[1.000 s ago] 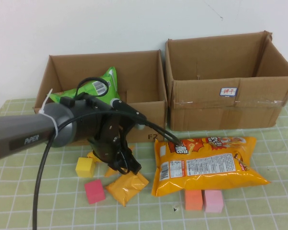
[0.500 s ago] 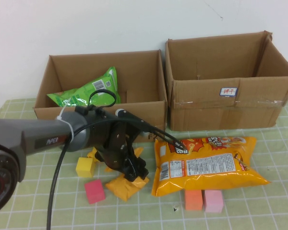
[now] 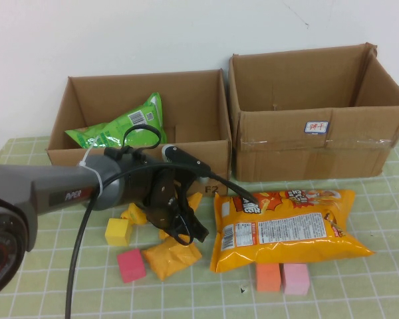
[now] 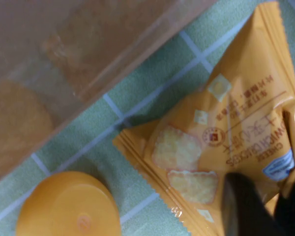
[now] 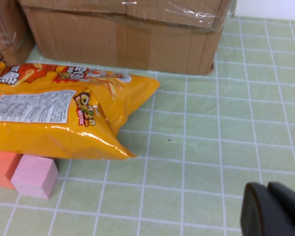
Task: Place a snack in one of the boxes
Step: Pick up the biscuit
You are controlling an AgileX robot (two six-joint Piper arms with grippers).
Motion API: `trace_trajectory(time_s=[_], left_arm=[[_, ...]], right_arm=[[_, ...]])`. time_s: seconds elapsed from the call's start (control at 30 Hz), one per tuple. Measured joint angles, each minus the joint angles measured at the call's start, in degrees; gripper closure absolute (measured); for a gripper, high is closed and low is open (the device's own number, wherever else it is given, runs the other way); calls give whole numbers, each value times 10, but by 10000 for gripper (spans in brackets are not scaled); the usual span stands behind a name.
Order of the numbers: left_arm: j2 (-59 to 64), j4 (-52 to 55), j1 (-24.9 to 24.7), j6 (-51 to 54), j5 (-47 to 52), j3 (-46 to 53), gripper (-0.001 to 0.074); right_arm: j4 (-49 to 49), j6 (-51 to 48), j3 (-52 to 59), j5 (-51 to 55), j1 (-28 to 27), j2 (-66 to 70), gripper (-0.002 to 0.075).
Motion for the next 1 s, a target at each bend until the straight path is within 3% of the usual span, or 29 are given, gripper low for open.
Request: trace_trajectory(time_s=[0.07, 0.57, 1.0], left_arm=[[0, 1, 0, 0, 0, 0, 654], [-32, -8, 0, 0, 48, -5, 723], [-63, -53, 0, 25, 42, -5, 710]], right_arm=[[0, 0, 0, 1, 0, 0, 728], [1, 0, 0, 1, 0, 0, 728], [2, 0, 0, 1, 0, 0, 728]])
